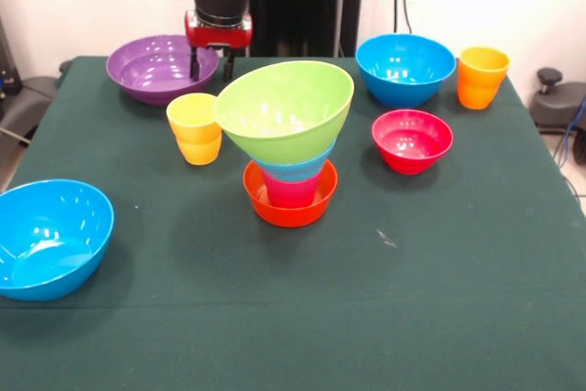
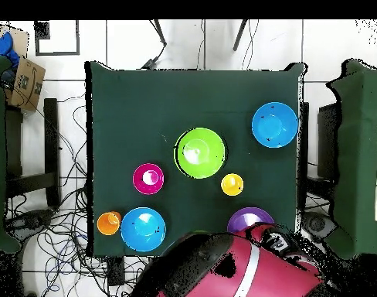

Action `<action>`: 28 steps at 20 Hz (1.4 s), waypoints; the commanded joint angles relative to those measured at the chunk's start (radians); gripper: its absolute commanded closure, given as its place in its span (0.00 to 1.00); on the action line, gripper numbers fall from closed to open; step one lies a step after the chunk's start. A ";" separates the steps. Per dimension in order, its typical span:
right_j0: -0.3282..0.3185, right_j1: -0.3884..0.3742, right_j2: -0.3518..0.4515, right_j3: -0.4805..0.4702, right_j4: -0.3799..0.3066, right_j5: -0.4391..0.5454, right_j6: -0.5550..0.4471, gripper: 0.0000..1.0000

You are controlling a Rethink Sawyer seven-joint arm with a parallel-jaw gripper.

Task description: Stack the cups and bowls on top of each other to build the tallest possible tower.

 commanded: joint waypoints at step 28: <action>-0.091 -0.024 0.182 -0.060 0.034 0.100 -0.046 1.00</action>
